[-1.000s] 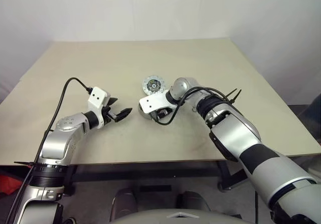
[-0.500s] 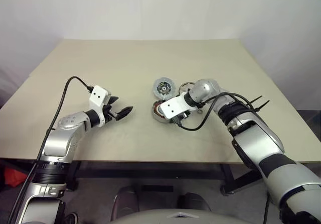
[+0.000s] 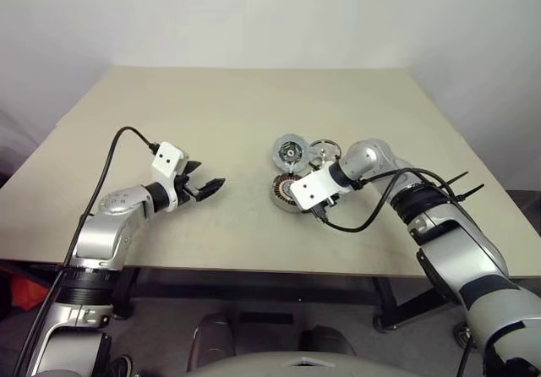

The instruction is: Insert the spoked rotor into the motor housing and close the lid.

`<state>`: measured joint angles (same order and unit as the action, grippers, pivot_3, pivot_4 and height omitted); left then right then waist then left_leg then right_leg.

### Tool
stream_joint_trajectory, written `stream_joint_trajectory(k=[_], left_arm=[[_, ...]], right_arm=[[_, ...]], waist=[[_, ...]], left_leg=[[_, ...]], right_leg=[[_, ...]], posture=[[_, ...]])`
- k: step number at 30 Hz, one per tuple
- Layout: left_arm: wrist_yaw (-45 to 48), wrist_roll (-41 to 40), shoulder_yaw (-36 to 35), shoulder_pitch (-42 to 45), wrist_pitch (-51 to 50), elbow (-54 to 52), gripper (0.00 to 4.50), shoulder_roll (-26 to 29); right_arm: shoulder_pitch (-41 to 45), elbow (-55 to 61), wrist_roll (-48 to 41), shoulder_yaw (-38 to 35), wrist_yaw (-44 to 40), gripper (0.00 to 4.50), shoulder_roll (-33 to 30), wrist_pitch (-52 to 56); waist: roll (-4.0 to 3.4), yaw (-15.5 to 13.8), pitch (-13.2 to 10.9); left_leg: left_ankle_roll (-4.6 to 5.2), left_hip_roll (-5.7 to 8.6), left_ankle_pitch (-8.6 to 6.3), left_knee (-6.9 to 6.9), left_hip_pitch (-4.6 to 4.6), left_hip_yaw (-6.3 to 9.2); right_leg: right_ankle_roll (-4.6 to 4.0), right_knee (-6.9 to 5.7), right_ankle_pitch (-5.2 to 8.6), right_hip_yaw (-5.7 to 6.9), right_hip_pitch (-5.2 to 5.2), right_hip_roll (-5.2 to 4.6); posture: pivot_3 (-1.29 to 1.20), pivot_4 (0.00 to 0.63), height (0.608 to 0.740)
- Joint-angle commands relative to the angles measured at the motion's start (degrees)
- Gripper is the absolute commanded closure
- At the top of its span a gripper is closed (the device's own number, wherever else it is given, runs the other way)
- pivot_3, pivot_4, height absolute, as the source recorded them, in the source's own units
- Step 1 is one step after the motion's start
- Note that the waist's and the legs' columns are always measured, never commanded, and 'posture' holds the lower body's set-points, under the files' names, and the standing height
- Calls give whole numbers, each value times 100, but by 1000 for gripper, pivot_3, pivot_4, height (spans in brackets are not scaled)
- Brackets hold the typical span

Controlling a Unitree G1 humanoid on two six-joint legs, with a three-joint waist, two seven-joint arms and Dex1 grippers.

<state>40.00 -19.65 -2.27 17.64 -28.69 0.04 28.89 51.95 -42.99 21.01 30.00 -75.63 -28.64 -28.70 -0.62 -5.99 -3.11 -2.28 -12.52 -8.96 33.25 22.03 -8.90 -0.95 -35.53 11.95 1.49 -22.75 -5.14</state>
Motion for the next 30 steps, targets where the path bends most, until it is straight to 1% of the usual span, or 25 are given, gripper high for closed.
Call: stream_joint_trajectory(k=[1,2,3,4,5,6,7,8,11,14,18,20,22,28,30], left_arm=[[51,33,-34,147,127,-40,0,49],[50,35,-37,148,130,-38,0,50],[44,37,-43,146,132,-43,0,51],[40,40,-49,145,132,-45,0,51],[35,44,-56,142,130,-49,0,49],[30,48,-60,139,128,-55,0,47],[26,50,-64,136,127,-59,0,45],[21,51,-68,133,126,-63,0,42],[10,53,-77,129,124,-67,0,39],[2,61,-82,118,134,-65,0,37],[1,63,-87,128,139,-52,0,37],[1,61,-88,137,144,-44,0,34],[-9,52,-91,133,136,-60,0,22],[-49,-33,-112,62,9,-170,0,-37],[-35,-58,-109,56,-39,-183,0,-45]], right_arm=[[-86,-161,261,157,-190,1638,-350,182],[-79,-174,281,184,-218,1315,-390,154],[-80,-173,291,198,-228,1315,-423,128],[-84,-157,291,202,-214,841,-442,116],[-97,-122,280,199,-181,710,-456,99],[-113,-78,260,190,-155,454,-462,91],[-138,-2,193,167,-194,84,-467,111],[-163,72,118,141,-253,13,-472,137],[-268,393,-167,42,-525,13,-509,254],[-447,928,-487,-39,-825,13,-598,434],[-585,1361,-659,-63,-949,13,-677,622],[-599,1617,-820,-165,-955,13,-642,913],[-583,1818,-987,-348,-830,13,-581,1309],[-639,2167,-1455,-1118,-74,13,-492,2527],[-766,2462,-1845,-1588,189,13,-477,3205]], waist=[[0,0,0],[0,0,0],[3,0,1],[6,1,4],[7,1,4],[7,0,4],[8,1,5],[9,1,5],[12,3,6],[13,12,6],[13,49,6],[13,53,6],[12,53,5],[10,54,2],[10,46,2]], left_leg=[[0,5,0,0,0,1],[0,8,0,0,0,2],[1,9,0,0,0,3],[1,14,-1,0,-1,6],[1,15,-1,0,-3,7],[1,15,-1,0,-4,9],[2,16,-1,0,-4,9],[1,15,-1,0,-5,10],[2,15,-1,0,-4,12],[2,13,-1,-1,-3,12],[4,2,-2,-4,3,10],[7,-8,-4,-5,8,8],[9,-17,-5,-6,11,7],[7,-23,-4,-9,8,-2],[5,-23,-3,-8,7,-2]], right_leg=[[0,0,0,0,1,-4],[1,1,1,0,2,-5],[1,1,1,-1,3,-5],[2,5,1,-3,7,-6],[2,5,1,-3,10,-6],[4,5,2,-3,12,-6],[6,5,3,-3,13,-6],[8,5,5,-3,14,-6],[32,6,19,-3,14,-5],[15,6,9,-2,12,-4],[22,9,14,-2,1,5],[18,12,16,-2,-6,14],[12,13,20,-1,-10,21],[11,7,20,-6,-19,27],[11,5,20,-6,-17,27]], posture=[[0,0,740],[0,0,740],[0,0,740],[0,0,740],[0,0,740],[0,0,740],[0,0,740],[0,0,740],[0,0,740],[0,0,740],[0,0,740],[0,0,740],[0,0,740],[0,0,740],[0,0,740]])
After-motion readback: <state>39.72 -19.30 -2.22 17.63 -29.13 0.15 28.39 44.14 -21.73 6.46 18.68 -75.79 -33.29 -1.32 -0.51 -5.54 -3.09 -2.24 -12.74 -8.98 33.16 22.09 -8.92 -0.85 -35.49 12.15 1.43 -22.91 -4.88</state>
